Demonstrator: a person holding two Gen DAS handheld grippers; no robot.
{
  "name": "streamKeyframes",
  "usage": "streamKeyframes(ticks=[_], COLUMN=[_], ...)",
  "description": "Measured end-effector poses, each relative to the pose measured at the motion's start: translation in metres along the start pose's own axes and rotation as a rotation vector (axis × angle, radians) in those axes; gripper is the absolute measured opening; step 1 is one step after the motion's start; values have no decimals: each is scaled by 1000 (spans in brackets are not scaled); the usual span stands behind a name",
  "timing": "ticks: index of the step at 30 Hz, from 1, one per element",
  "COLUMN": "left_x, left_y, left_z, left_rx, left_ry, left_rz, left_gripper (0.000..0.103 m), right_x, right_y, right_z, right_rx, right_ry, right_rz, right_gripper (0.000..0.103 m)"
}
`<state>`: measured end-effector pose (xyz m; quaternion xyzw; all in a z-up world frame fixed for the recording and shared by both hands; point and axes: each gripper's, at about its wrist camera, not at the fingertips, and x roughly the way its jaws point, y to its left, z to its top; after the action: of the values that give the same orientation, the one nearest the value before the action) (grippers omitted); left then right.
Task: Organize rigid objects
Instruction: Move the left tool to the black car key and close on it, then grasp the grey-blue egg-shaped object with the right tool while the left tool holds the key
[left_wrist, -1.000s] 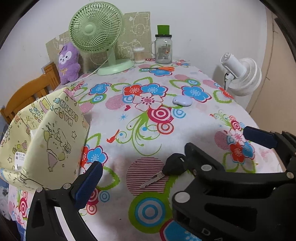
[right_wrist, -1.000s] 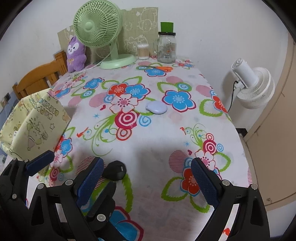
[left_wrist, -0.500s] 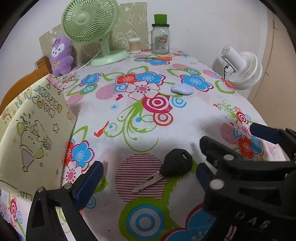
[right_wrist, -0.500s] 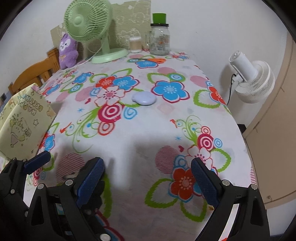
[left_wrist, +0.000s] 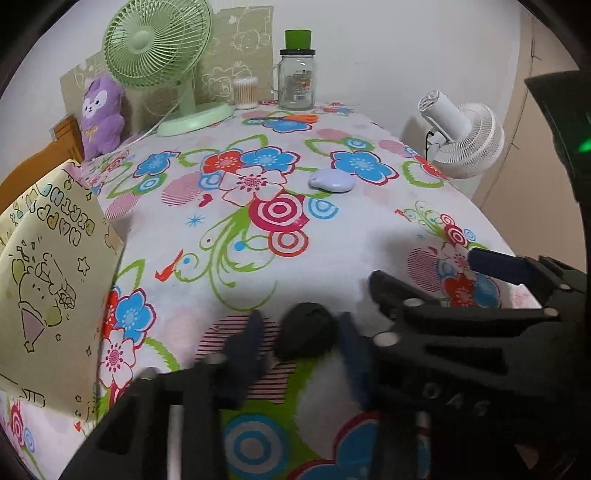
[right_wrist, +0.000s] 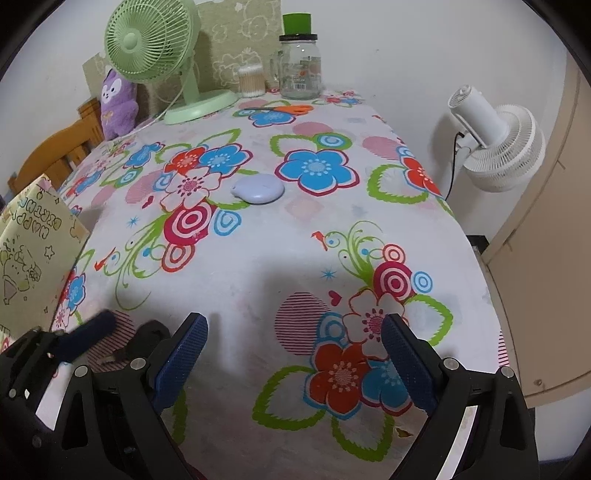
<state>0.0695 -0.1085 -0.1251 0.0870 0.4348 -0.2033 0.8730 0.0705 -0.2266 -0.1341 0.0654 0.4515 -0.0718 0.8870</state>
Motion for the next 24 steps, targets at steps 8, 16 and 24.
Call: streamKeyframes(ticks=[8, 16, 24], left_x=[4, 8, 21], left_y=[6, 14, 19], left_z=[9, 33, 55], left_rx=[-9, -2, -11], left_ry=[9, 1, 3], left_rz=[36, 68, 81], left_gripper=[32, 32, 32], right_x=[6, 11, 24], right_y=[11, 20, 23], right_z=[12, 38, 63], right_rx=[-31, -56, -69], right_ry=[19, -5, 7], right_rz=[13, 41, 61], right_gripper=[97, 94, 87])
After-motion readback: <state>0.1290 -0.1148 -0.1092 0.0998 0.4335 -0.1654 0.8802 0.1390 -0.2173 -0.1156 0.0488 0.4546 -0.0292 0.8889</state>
